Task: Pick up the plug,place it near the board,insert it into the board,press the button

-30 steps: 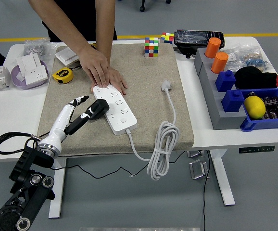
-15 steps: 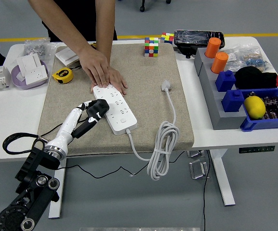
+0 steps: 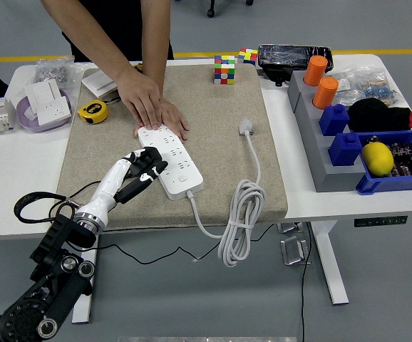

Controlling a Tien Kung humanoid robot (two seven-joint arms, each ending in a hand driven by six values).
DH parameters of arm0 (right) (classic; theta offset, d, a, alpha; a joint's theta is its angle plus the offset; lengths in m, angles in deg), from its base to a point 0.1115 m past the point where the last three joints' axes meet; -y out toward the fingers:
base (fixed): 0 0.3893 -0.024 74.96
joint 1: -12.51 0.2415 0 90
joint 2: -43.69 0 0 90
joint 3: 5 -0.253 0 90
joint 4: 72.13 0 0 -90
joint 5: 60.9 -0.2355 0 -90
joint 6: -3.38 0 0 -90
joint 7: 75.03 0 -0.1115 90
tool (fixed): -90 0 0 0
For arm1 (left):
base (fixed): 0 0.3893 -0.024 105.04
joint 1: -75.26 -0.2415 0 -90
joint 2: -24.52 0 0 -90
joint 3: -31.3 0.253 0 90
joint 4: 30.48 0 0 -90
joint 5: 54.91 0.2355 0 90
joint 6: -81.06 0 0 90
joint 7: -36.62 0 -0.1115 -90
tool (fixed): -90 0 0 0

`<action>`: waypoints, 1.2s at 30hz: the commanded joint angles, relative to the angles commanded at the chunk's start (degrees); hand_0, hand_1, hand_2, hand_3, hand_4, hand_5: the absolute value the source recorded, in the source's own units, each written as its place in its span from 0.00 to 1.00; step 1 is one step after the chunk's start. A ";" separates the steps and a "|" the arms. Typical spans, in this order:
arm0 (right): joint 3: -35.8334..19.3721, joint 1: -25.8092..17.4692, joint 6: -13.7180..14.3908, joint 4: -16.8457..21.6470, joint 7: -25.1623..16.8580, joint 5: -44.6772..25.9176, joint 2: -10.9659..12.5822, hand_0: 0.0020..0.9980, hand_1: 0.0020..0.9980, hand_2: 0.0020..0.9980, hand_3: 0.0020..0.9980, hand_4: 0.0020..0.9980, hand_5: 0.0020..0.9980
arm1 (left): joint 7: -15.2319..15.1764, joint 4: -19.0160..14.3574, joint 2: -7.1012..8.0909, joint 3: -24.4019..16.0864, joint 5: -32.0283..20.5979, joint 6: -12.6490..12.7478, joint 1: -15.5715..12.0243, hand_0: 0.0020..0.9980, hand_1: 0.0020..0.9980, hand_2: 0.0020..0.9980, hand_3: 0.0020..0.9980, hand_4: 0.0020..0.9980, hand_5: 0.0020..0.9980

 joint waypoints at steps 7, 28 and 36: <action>0.15 -0.02 0.00 -0.01 -0.01 -0.10 0.02 0.86 0.86 0.83 0.83 1.00 1.00 | 0.11 0.17 0.00 1.21 -0.06 -0.06 0.46 0.97 0.96 0.90 0.88 1.00 1.00; 0.53 -0.11 0.06 -0.01 -0.07 -0.27 0.10 0.86 0.86 0.83 0.83 1.00 1.00 | 0.38 1.01 0.00 3.70 0.46 -0.23 2.45 0.98 0.95 0.90 0.88 1.00 1.00; 0.34 -0.01 0.07 0.09 -0.16 -0.22 0.11 0.86 0.86 0.83 0.83 1.00 1.00 | 0.46 1.59 0.00 4.97 1.05 -0.43 3.68 0.98 0.95 0.90 0.88 1.00 1.00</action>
